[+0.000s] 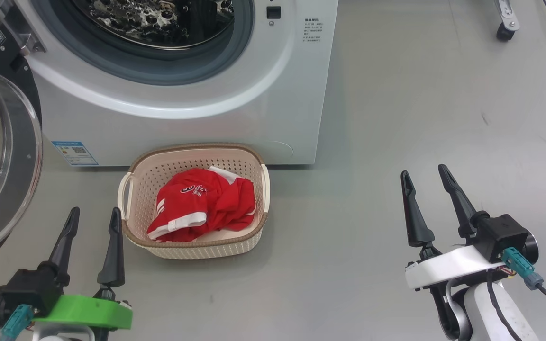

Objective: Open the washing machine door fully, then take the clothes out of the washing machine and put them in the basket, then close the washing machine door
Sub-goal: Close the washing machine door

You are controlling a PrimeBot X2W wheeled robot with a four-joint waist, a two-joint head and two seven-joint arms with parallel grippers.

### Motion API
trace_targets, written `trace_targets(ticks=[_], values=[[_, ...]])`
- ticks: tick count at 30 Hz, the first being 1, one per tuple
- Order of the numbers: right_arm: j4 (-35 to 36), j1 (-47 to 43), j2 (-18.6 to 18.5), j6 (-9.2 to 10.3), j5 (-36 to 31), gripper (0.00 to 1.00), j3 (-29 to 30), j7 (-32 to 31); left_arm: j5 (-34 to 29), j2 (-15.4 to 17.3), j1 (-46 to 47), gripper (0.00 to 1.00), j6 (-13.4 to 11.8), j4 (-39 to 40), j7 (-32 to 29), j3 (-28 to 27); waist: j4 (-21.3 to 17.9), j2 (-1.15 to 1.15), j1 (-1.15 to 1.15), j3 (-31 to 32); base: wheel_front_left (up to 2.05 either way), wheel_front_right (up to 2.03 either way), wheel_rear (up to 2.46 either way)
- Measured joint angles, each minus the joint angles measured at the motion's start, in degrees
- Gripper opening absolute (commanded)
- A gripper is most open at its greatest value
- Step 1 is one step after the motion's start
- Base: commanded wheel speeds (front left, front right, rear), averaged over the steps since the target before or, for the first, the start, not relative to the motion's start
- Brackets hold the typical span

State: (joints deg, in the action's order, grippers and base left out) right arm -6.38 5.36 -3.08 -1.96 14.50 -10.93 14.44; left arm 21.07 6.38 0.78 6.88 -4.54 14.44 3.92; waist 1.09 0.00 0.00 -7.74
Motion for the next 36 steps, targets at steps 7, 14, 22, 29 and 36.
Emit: trace_targets(ticks=[7,14,22,29,36], values=[[0.00,-0.01,0.00,0.00,0.00,1.00,-0.01,0.00,-0.12,0.00,0.00,1.00,0.01,0.35,0.00,-0.24,0.22,0.00,0.00,-0.25,-0.94,0.94,0.00],[0.01,-0.01,0.00,-0.01,0.00,1.00,-0.07,0.00,-1.08,0.00,0.00,1.00,0.02,0.75,0.00,-0.32,0.48,0.00,0.00,-0.63,-0.65,0.65,0.00],[0.01,-0.01,0.01,-0.01,0.00,1.00,-0.16,0.00,-1.10,-0.01,0.00,1.00,0.03,0.83,0.00,-0.31,0.82,0.00,0.00,-0.98,-0.36,0.36,0.00],[0.01,0.00,0.03,-0.29,-0.01,1.00,-0.19,0.00,-1.26,-0.02,0.00,1.00,0.04,0.89,0.00,-0.30,1.11,0.00,0.00,-1.13,-0.08,0.08,0.00],[0.00,0.00,0.03,-0.35,-0.01,1.00,-0.19,0.00,-1.41,-0.09,0.00,1.00,0.04,0.88,0.00,-0.29,1.29,0.00,0.00,-1.07,0.00,0.00,0.00]])
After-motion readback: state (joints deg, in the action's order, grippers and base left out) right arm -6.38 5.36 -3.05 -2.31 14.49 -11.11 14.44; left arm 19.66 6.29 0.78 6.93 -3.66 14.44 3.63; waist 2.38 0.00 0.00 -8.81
